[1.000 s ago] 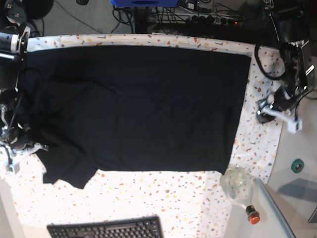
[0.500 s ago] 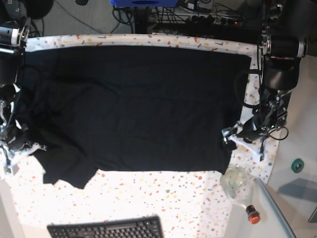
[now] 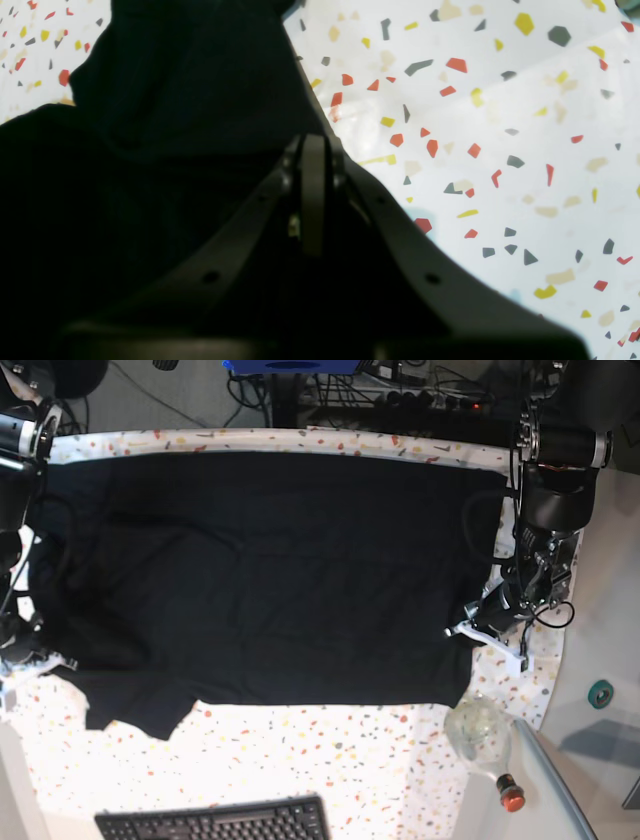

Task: Layout the t-shirt on the table in an organized manner, then fold the t-shirt properly
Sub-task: 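Lower the left gripper, grasp the shirt's side edge and lift it, then pull the grasped side edge across the shirt with the left gripper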

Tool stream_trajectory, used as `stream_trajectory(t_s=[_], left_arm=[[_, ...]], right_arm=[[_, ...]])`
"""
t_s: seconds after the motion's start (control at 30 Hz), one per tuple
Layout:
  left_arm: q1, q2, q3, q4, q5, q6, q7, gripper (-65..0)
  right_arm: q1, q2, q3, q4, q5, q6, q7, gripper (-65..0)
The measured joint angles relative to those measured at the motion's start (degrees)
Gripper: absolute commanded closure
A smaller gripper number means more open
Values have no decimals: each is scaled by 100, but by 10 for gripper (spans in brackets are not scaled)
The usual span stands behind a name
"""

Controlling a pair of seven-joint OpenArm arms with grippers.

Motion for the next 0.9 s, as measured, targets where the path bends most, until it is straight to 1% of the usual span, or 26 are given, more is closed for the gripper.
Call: stream_trajectory(t_s=[0.07,0.1,0.13,0.2,0.27,0.3,0.4,0.47,0.53,0.6,0.63,0.73,0.8,0.9], left_arm=[[149,-22,2,315,9,-4,236,0],[280,-13,20,518,2,-9,247,0],[415,-4,28,745,-7,66,278,0],[643,-20,42,1246,-24,479,669,0],[839,-48,42,1740,57,1054,955,0],[968,-70,33,1967,90,1132,979,0],[1342,-92,37,2402,50,1134,1134,0],[1528,-83,39,2664,44,1202,1292,0],[1687,-85,39,2903,42,1432,1416,0],[1904,-85,35,3167,44,1593,1460,0],[2033,-74,-22,3314,35,1609,1488,0],[2332,-20,-433,3611,22,1615,1620,0],[2369,-26,-715,3650,31,1617,1987,0],[2352,-42,-994,3698,46,1626,2208,0]], right_arm=[[0,2,-2,0,-2,0,-2,0],[0,4,-2,0,-4,0,2,0],[0,4,-4,0,-11,0,4,0],[0,2,-4,0,7,2,9,0],[-2,0,0,0,-2,4,-7,0],[-2,2,0,0,-15,4,4,0],[-2,2,0,0,-13,2,2,0],[-2,-2,-2,0,7,4,7,0],[-2,2,-4,0,-17,2,-2,0],[-2,2,-7,0,4,4,4,0],[0,0,-7,0,-11,4,7,0],[-2,2,-15,0,0,4,4,0],[-2,2,-17,0,-2,4,0,0],[0,0,-17,0,-2,4,2,0]])
